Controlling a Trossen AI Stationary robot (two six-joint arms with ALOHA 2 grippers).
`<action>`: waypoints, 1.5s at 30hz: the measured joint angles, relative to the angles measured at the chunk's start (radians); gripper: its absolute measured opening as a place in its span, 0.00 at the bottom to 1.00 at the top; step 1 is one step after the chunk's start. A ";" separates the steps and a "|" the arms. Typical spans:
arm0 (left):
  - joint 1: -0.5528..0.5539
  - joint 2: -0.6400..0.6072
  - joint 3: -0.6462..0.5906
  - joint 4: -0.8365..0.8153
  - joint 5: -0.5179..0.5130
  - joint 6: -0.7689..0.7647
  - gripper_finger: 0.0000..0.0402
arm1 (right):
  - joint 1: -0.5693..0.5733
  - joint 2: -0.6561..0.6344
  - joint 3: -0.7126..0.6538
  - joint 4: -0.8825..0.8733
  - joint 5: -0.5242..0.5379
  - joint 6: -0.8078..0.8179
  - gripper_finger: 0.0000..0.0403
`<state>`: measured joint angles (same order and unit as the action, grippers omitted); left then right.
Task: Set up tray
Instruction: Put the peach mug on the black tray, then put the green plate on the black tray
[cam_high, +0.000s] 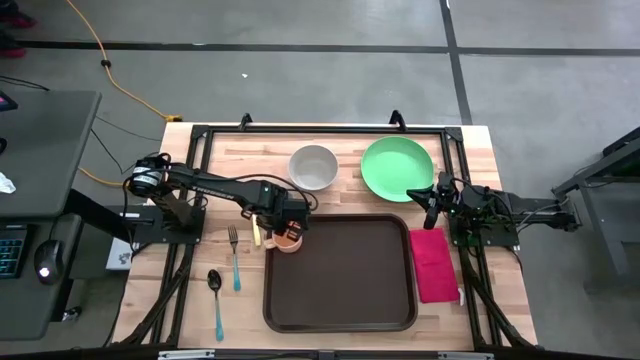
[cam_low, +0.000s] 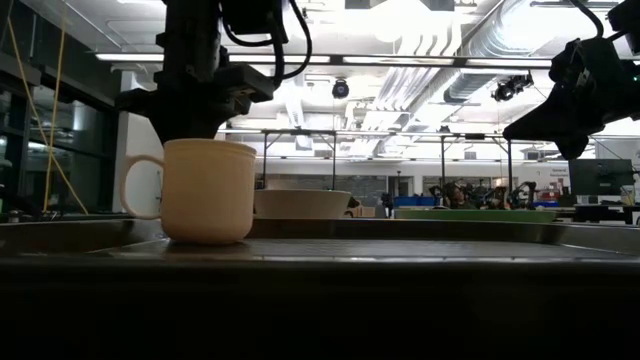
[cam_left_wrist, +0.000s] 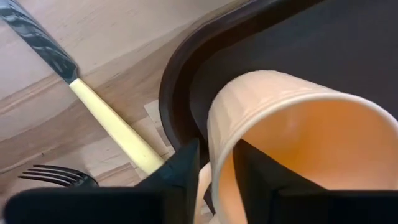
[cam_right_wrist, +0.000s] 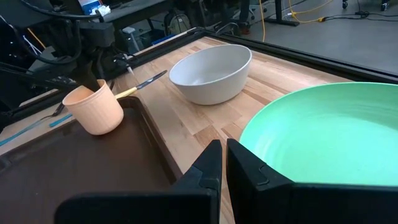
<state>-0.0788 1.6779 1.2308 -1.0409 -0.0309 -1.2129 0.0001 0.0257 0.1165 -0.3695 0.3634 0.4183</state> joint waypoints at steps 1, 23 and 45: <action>0.000 0.000 0.000 0.000 -0.003 0.000 0.37 | 0.000 0.000 0.000 0.000 0.000 0.000 0.00; 0.000 -0.006 0.000 -0.010 0.027 -0.003 0.53 | 0.000 0.000 0.000 0.000 0.000 0.000 0.00; 0.000 -0.007 0.139 -0.221 -0.014 0.004 0.53 | 0.000 0.000 0.000 0.000 0.000 0.000 0.00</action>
<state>-0.0788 1.6707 1.3698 -1.2618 -0.0446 -1.2093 -0.0001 0.0260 0.1165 -0.3695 0.3634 0.4187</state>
